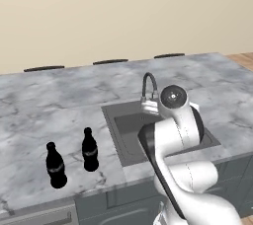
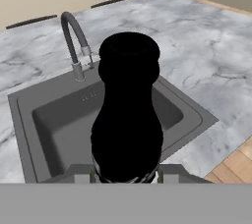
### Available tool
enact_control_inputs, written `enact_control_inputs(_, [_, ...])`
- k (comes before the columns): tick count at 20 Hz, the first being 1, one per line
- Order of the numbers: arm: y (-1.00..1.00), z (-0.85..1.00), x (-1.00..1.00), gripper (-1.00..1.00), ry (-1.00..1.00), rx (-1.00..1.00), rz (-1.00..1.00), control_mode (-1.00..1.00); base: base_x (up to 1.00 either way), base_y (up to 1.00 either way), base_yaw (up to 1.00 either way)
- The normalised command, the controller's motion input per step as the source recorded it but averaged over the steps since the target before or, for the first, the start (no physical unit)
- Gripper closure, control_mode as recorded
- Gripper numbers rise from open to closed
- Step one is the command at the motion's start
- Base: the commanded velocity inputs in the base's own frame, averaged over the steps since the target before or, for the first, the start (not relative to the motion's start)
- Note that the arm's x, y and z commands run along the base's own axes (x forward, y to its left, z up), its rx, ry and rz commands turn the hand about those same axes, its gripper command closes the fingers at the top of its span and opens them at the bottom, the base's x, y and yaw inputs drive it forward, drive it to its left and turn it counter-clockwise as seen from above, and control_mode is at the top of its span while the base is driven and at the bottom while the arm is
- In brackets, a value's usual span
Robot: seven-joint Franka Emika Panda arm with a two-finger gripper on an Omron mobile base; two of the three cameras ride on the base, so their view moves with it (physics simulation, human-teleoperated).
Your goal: Place the large bottle from the dining counter next to the other large bottle outside the sink, and place the small bottle from the dining counter next to the other small bottle inside the sink.
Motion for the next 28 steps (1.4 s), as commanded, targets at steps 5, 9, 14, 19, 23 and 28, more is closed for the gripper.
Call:
enact_control_inputs(5, [0.0,-0.06,0.18,1.0,0.03,0.0,0.0,-1.0,0.0,0.0,0.0])
enact_control_inputs(9, [0.0,-0.2,0.38,1.0,0.09,0.0,0.0,-1.0,0.0,0.0,0.0])
enact_control_inputs(14, [0.0,-0.29,0.45,1.0,0.06,-0.02,-0.01,-1.0,0.0,0.0,0.0])
enact_control_inputs(19, [0.0,-0.34,0.44,1.0,0.0,-0.05,-0.09,-1.0,0.0,0.0,0.0])
enact_control_inputs(23, [0.0,-0.38,0.48,1.0,0.0,-0.02,-0.15,-1.0,0.0,0.0,0.0])
enact_control_inputs(28, [0.0,-0.35,0.52,1.0,0.0,0.0,-0.14,-1.0,0.0,0.0,0.0])
